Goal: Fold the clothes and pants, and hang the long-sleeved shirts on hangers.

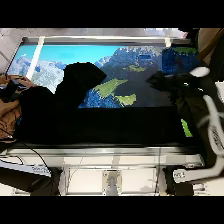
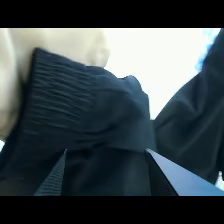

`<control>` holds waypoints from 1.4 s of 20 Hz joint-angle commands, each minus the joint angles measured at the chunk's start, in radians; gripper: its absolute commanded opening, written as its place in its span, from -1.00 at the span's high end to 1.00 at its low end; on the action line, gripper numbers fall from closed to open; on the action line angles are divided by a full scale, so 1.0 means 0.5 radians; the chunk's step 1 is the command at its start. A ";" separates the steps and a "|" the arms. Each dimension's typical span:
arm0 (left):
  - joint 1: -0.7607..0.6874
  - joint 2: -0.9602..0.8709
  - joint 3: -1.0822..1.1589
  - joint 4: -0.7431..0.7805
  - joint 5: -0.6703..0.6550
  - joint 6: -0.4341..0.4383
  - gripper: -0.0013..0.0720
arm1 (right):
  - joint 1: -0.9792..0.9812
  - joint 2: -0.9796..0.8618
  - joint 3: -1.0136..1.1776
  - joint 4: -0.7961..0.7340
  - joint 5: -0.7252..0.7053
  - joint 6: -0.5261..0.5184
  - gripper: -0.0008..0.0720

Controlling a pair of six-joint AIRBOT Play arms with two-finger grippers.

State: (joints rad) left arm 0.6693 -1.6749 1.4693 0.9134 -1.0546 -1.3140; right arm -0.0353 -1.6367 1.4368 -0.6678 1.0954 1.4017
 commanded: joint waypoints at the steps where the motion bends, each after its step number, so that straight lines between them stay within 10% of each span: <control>1: 0.036 -0.072 0.024 -0.003 0.025 0.056 -0.59 | 0.314 -0.597 0.489 0.146 -0.044 0.113 -0.15; 7: -0.014 -0.079 0.023 0.005 -0.001 0.148 -0.48 | 0.555 -1.065 0.993 0.336 -0.043 0.145 -0.15; 9: -0.076 -0.101 0.023 0.005 -0.006 0.197 -0.02 | 0.596 -1.077 1.047 0.333 -0.046 0.145 -0.15; 12: -0.130 -0.152 0.024 0.004 0.008 0.222 0.08 | 0.591 -1.077 1.147 0.327 0.026 0.145 -0.15; 14: -0.139 -0.166 0.024 0.004 0.050 0.228 0.90 | 0.577 -1.077 1.199 0.329 0.040 0.145 -0.14; 15: -0.139 -0.162 0.024 0.003 0.071 0.228 0.91 | 0.568 -1.073 1.204 0.329 0.039 0.145 -0.14; 20: -0.031 0.005 0.025 0.005 0.233 0.252 0.91 | 0.539 -1.070 1.204 0.303 0.179 0.144 -0.14; 21: 0.016 0.047 0.025 0.014 0.259 0.253 0.73 | 0.539 -1.069 1.204 0.282 0.212 0.145 -0.14; 23: 0.092 0.067 0.025 0.060 0.267 0.249 -0.40 | 0.540 -1.069 1.204 0.245 0.234 0.145 -0.14; 28: 0.096 -0.086 0.025 0.127 0.282 0.298 -0.38 | 0.546 -1.069 1.204 0.230 0.234 0.149 -0.14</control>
State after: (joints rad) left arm 0.7113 -1.6852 1.4815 0.9806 -0.9337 -1.1870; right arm 0.2363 -2.1715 2.0377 -0.5461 1.2041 1.4746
